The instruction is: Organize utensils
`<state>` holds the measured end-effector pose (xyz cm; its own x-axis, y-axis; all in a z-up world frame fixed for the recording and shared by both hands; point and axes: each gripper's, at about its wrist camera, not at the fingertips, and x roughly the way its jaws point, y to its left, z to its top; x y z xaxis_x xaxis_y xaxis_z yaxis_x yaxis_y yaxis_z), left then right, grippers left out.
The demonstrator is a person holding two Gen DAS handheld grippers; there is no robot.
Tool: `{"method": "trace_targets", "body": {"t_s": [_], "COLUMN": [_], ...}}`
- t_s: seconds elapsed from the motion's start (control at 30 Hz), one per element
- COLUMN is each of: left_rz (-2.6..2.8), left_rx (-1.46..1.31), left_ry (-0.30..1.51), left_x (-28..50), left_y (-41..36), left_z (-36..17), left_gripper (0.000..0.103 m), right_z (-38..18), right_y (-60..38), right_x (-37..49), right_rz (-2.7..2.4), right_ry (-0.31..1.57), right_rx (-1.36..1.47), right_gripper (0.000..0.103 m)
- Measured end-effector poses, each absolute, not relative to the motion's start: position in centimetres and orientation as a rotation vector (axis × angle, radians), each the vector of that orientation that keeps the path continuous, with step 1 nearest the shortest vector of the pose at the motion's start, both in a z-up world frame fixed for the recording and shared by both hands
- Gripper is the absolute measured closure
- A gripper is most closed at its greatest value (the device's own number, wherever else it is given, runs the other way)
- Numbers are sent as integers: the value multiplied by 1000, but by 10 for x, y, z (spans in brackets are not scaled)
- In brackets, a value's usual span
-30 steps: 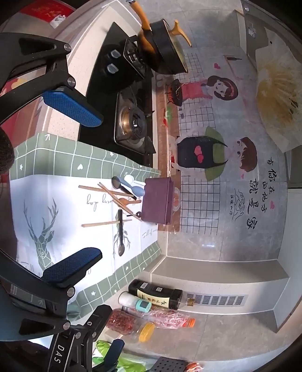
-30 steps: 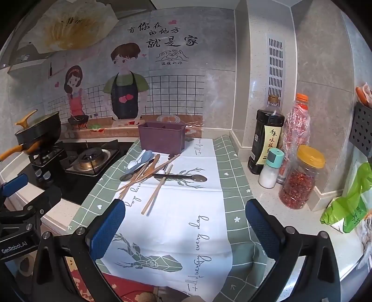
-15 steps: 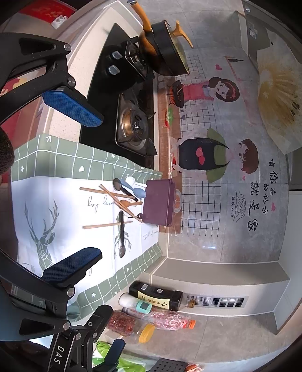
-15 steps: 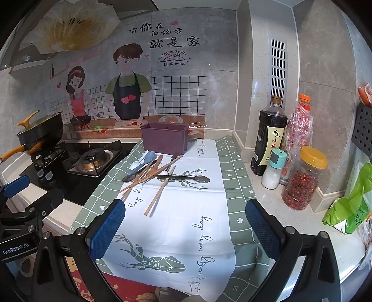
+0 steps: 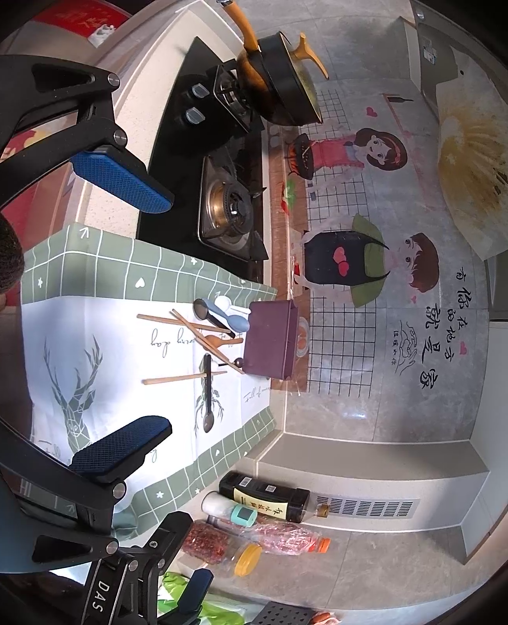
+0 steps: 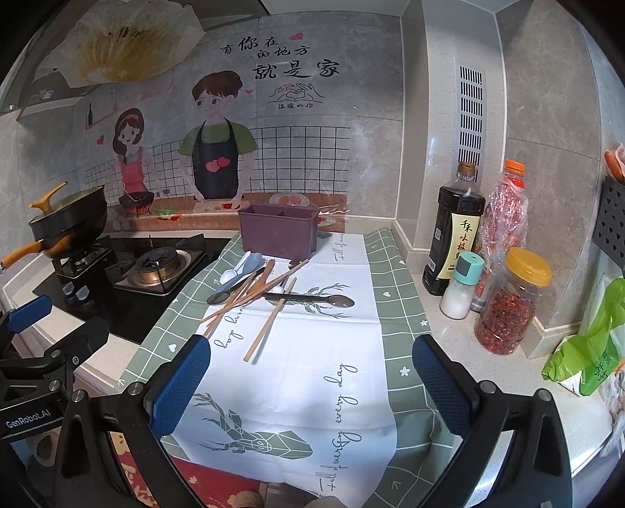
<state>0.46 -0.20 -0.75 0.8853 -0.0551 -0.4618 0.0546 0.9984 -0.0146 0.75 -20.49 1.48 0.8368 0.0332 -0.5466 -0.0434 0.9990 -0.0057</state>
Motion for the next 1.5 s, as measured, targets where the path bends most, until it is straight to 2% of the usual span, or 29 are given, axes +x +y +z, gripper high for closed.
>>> {"method": "trace_targets", "body": {"t_s": [1.23, 1.5], "left_rz": [-60, -62], "left_rx": [-1, -2], "left_ry": [492, 507], "left_x": [8, 10], "left_y": [-1, -6], "left_z": [-8, -23], "left_gripper": [0, 0], "right_z": [7, 4], "right_y": [-207, -209], "right_x": [15, 19], "right_rz": [40, 29], "right_ry": [592, 598], "right_rx": [-16, -16], "right_gripper": [0, 0]}}
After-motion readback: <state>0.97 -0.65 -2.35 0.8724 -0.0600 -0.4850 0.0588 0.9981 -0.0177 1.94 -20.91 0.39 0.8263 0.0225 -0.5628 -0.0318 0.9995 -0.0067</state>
